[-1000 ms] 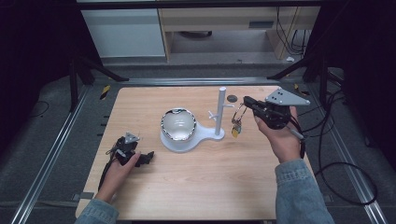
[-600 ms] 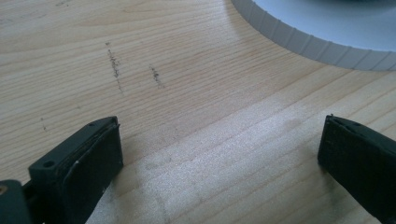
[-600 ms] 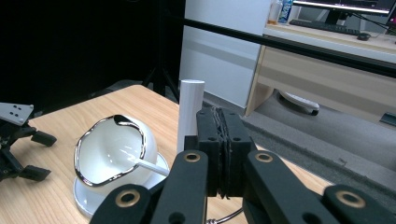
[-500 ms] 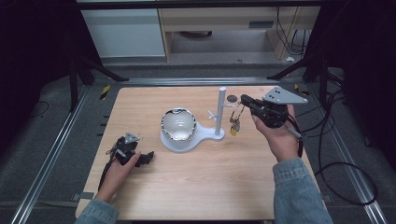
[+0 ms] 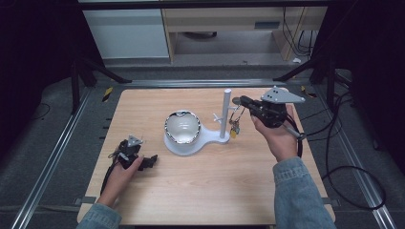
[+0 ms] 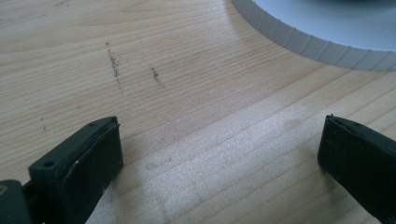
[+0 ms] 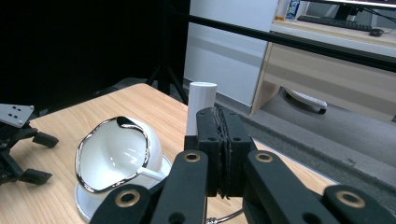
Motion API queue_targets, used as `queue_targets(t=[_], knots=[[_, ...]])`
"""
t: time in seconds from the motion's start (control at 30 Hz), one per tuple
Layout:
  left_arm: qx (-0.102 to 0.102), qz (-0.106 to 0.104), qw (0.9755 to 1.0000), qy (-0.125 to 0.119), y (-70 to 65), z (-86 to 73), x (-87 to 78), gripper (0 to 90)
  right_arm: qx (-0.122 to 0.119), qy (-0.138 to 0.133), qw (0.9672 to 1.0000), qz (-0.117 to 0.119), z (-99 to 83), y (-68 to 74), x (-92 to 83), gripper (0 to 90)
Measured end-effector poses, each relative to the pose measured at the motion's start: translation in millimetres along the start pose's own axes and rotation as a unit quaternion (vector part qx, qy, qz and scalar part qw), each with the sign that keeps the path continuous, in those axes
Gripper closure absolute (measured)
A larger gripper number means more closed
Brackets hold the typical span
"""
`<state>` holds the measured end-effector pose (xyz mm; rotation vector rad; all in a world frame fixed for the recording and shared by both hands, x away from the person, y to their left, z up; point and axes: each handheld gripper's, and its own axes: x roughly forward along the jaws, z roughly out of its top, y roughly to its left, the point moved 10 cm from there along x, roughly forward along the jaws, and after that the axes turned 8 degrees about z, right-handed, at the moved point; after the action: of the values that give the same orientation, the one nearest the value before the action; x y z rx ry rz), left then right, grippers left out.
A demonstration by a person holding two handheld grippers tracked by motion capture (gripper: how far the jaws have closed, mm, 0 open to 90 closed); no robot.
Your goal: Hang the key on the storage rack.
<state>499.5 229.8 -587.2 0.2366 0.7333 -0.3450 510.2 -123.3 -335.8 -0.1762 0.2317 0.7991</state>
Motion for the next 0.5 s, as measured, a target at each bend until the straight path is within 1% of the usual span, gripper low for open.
queue_targets(t=[0.5], knots=[[0.000,0.000,1.0000,0.000,0.0,0.0,0.0,0.0,0.009,0.003,1.0000,0.001,-5.4,-5.8,9.6,88.9]])
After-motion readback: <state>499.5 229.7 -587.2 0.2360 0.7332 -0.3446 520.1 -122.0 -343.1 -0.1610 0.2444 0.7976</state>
